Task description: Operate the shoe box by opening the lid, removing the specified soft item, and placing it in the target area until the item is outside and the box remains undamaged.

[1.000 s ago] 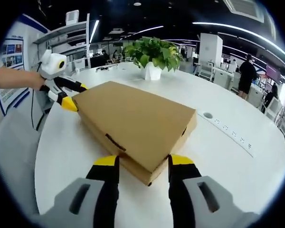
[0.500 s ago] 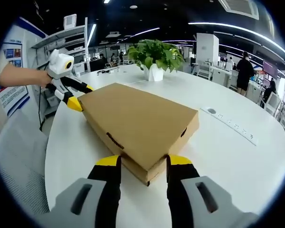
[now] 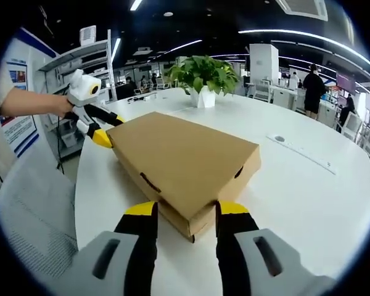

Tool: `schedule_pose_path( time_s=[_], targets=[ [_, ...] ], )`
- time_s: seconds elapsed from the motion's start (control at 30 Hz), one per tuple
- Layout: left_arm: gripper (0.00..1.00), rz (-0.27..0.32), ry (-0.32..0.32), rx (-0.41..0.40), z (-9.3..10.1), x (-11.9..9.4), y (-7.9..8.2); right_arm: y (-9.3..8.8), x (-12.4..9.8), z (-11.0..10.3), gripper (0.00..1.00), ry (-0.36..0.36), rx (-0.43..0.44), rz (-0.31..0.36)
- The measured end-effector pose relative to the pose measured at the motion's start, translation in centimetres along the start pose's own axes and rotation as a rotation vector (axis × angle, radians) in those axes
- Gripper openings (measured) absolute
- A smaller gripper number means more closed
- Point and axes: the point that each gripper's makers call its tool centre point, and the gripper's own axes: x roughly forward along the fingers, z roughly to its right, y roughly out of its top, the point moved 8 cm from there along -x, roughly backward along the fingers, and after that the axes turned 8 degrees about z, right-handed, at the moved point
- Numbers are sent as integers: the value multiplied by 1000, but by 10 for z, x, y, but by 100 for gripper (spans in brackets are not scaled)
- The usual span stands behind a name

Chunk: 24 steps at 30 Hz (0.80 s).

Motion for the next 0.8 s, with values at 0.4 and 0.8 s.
schedule_pose_path(
  time_s=[0.4, 0.8],
  targets=[
    [62, -19, -35, 20, 6, -17, -11, -8, -13, -29, 33, -17, 41, 36],
    [62, -21, -77, 50, 7, -24, -17, -15, -25, -51, 33, -35, 92, 65]
  ],
)
